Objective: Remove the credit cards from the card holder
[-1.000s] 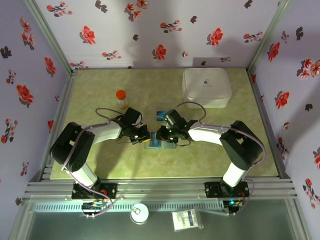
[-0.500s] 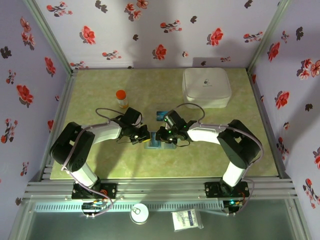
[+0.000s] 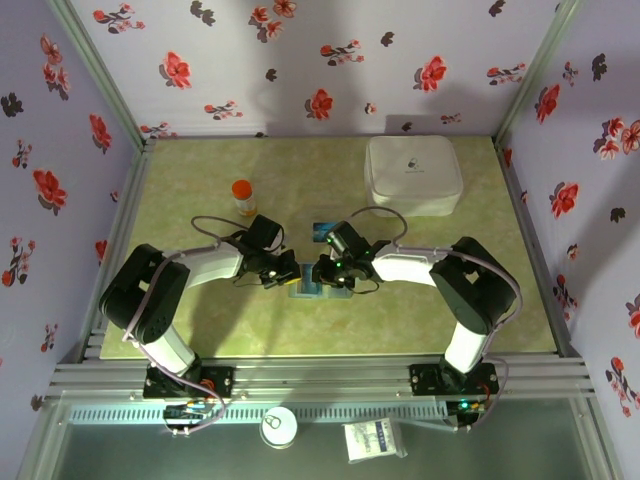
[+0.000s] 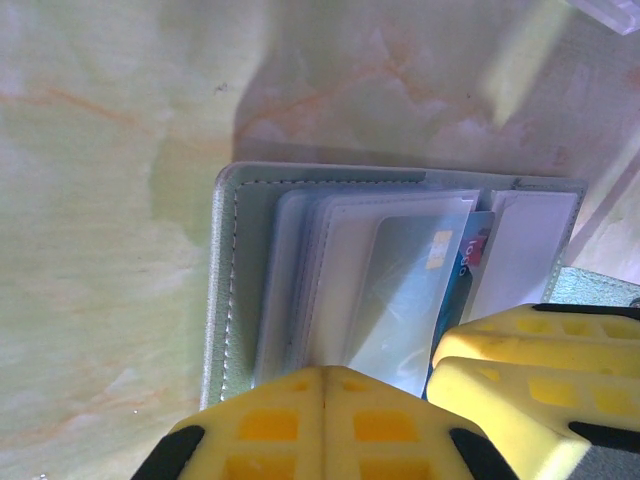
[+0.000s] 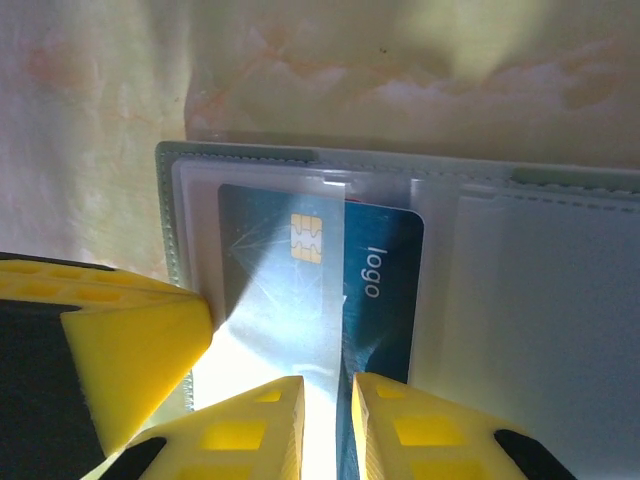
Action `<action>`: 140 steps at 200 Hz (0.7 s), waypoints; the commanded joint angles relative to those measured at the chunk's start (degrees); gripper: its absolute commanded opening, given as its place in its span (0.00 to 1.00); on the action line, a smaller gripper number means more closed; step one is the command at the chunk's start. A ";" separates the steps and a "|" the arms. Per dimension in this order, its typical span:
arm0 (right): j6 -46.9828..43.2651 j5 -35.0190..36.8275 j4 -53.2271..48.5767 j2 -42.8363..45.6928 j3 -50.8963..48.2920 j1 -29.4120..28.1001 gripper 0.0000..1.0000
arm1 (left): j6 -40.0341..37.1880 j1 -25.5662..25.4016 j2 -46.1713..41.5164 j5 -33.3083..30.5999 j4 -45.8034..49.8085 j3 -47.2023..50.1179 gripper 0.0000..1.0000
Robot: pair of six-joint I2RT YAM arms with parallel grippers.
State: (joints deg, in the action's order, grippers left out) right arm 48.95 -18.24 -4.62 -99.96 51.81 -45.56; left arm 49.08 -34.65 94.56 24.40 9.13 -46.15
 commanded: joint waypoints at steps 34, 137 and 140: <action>-2.59 2.40 -4.72 1.70 1.19 -0.38 0.21 | -1.27 0.20 0.61 -1.32 3.59 -0.82 0.00; -0.72 1.82 -2.16 5.98 -2.10 0.45 0.22 | -0.95 -1.26 -1.29 -0.05 5.45 -4.30 0.00; -0.71 1.83 -2.15 5.98 -2.15 0.47 0.22 | -0.95 -1.34 -1.23 0.01 5.45 -4.37 0.00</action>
State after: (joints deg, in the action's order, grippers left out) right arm 47.81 -17.15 -7.16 -95.29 51.20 -45.43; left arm 49.08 -35.05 94.54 24.45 12.34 -48.84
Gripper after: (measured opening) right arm 0.218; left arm 0.038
